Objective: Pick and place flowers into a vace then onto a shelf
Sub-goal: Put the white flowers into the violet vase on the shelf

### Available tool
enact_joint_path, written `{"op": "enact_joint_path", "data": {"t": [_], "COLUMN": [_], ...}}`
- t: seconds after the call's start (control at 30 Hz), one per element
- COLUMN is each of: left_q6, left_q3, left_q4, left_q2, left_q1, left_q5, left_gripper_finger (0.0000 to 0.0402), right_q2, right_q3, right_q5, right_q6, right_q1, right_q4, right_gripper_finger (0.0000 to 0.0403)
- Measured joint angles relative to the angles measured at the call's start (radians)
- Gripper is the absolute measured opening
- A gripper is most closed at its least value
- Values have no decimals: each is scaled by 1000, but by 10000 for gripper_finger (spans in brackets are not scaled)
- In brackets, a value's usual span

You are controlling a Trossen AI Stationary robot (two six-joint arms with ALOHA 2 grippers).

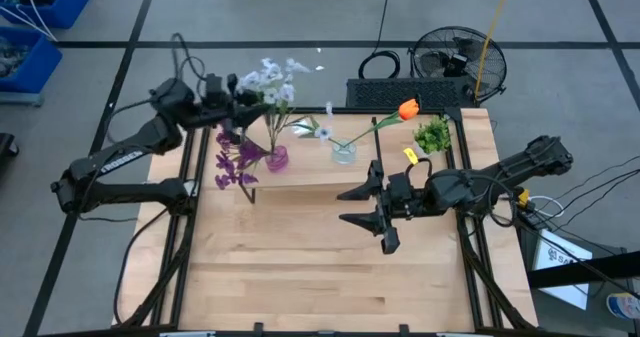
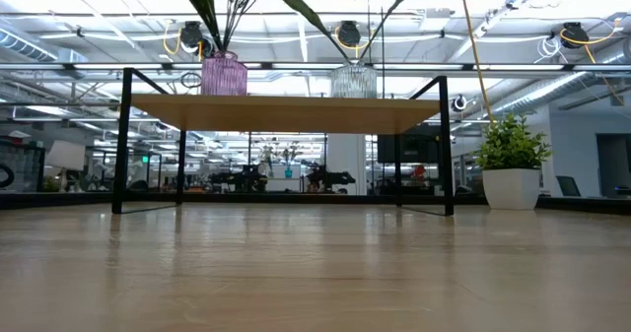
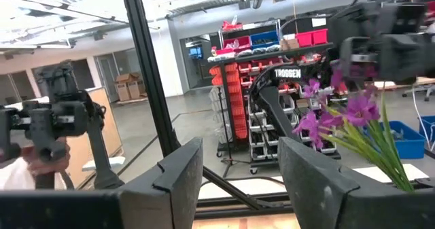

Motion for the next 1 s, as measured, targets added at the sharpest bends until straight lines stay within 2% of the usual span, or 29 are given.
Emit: {"op": "enact_joint_path", "data": {"t": [0.27, 0.47, 0.73, 0.87, 1.0], "left_q6": [-24, -51, -98, -99, -99], "left_q3": [0, 2, 2, 0, 0], "left_q4": [121, 85, -159, -170, -165], "left_q2": [-155, -226, -171, -115, -83], "left_q1": [0, 0, -31, -61, -87], "left_q5": [-12, -10, -1, 55, 66], "left_gripper_finger": [180, 179, 179, 179, 179], "right_q2": [-57, -87, -88, -87, -87], "right_q3": [0, 0, 0, 0, 0], "right_q5": [1, 2, 2, 2, 2], "right_q6": [-23, -23, -23, -27, -27], "right_q1": [0, 0, 0, 0, 0], "right_q4": [-89, -128, -130, -131, -131], "right_gripper_finger": [183, 183, 183, 183, 183]}}
